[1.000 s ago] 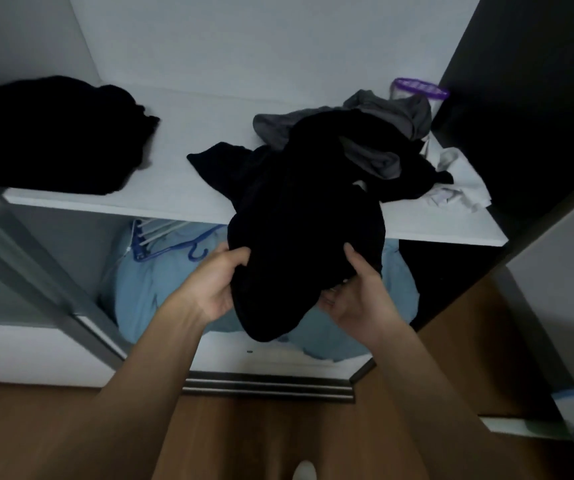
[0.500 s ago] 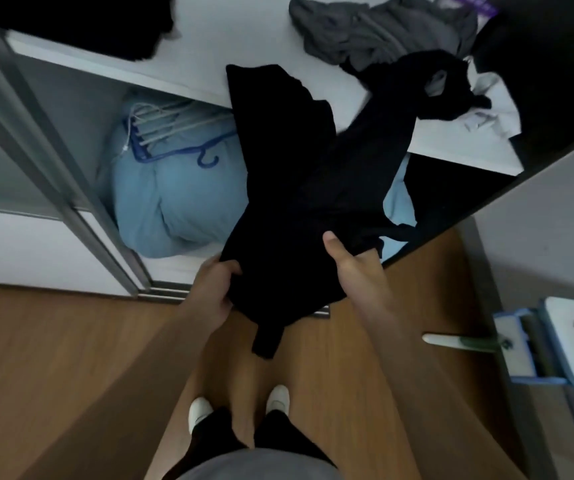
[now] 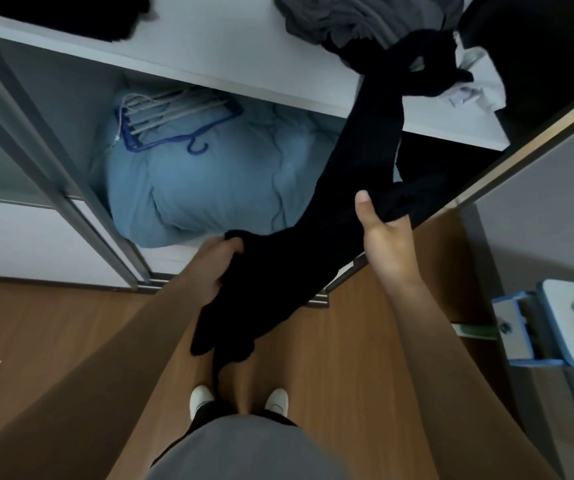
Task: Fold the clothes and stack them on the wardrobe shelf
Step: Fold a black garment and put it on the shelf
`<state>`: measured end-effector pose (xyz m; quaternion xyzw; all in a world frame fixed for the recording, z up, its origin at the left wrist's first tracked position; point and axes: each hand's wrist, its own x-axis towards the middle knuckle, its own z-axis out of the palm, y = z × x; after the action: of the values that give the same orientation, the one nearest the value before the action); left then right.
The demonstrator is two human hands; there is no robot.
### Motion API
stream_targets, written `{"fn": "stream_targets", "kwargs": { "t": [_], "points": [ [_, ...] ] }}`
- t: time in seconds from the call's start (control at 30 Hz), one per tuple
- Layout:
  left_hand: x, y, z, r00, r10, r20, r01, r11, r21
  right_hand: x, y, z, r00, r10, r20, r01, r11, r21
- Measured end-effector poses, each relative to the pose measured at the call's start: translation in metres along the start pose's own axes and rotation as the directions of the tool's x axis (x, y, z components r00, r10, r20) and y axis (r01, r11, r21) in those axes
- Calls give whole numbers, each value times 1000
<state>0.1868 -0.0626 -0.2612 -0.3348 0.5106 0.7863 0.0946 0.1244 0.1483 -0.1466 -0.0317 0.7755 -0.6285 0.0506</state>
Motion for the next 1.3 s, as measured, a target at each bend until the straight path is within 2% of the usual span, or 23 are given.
{"fn": "stream_targets", "kwargs": {
  "t": [0.07, 0.13, 0.23, 0.3, 0.37, 0.4, 0.47, 0.53, 0.57, 0.63, 0.7, 0.77, 0.83, 0.9, 0.97, 1.03, 1.13, 1.2, 1.3],
  "points": [
    [2, 9, 5, 999, 9, -42, -9, 1000, 6, 6, -4, -5, 999, 39, -26, -37, 997, 72],
    [5, 12, 8, 990, 88, -114, -72, 988, 140, 10, -6, -8, 995, 96, 1, -95, 989, 117],
    [11, 15, 8, 958, 199, -206, -146, 958, 246, 16, -12, -13, 955, 237, 176, -263, 955, 141],
    [13, 17, 7, 948, 251, -198, -168, 918, 358, 20, -18, -15, 898, 315, 309, -360, 927, 101],
    [11, 21, 11, 940, 320, -117, -238, 862, 448, 24, -21, -13, 867, 347, 359, -377, 926, 15],
    [7, 24, 15, 924, 375, -71, -310, 846, 434, 26, -20, -10, 862, 346, 372, -349, 935, -61],
    [-6, 36, 24, 858, 513, 17, -496, 820, 284, 24, -17, 0, 827, 328, 457, -212, 934, -287],
    [-19, 51, 31, 778, 613, 137, -628, 767, 133, 15, -7, 10, 733, 348, 584, 13, 852, -524],
    [-22, 58, 34, 745, 624, 236, -659, 742, 120, 9, -3, 14, 669, 384, 636, 124, 786, -605],
    [-27, 67, 43, 716, 524, 461, -665, 713, 224, 0, 5, 19, 562, 457, 690, 282, 678, -679],
    [-27, 66, 52, 719, 335, 609, -641, 658, 395, -5, 9, 21, 511, 486, 709, 353, 633, -689],
    [-23, 54, 55, 759, 198, 620, -588, 616, 524, -7, 12, 20, 499, 489, 716, 399, 603, -691],
    [-16, 42, 49, 826, 168, 538, -521, 590, 616, -3, 12, 13, 532, 451, 717, 361, 645, -673],
    [-15, 33, 43, 861, 201, 468, -484, 605, 632, 5, 8, 3, 625, 382, 681, 244, 733, -635],
    [-15, 31, 43, 868, 269, 416, -482, 659, 578, 15, 3, -6, 727, 342, 595, 129, 783, -608],
    [-18, 38, 47, 854, 397, 335, -514, 740, 433, 20, 1, -14, 753, 350, 557, 45, 817, -575],
    [-26, 62, 53, 800, 554, 230, -599, 762, 246, 23, 4, -23, 659, 439, 611, -25, 824, -566],
    [-32, 72, 56, 776, 582, 242, -629, 743, 229, 24, 6, -29, 593, 482, 645, -56, 824, -563],
    [-38, 75, 61, 757, 589, 282, -650, 721, 241, 26, 9, -37, 544, 503, 671, -74, 826, -559]
  ]
}}
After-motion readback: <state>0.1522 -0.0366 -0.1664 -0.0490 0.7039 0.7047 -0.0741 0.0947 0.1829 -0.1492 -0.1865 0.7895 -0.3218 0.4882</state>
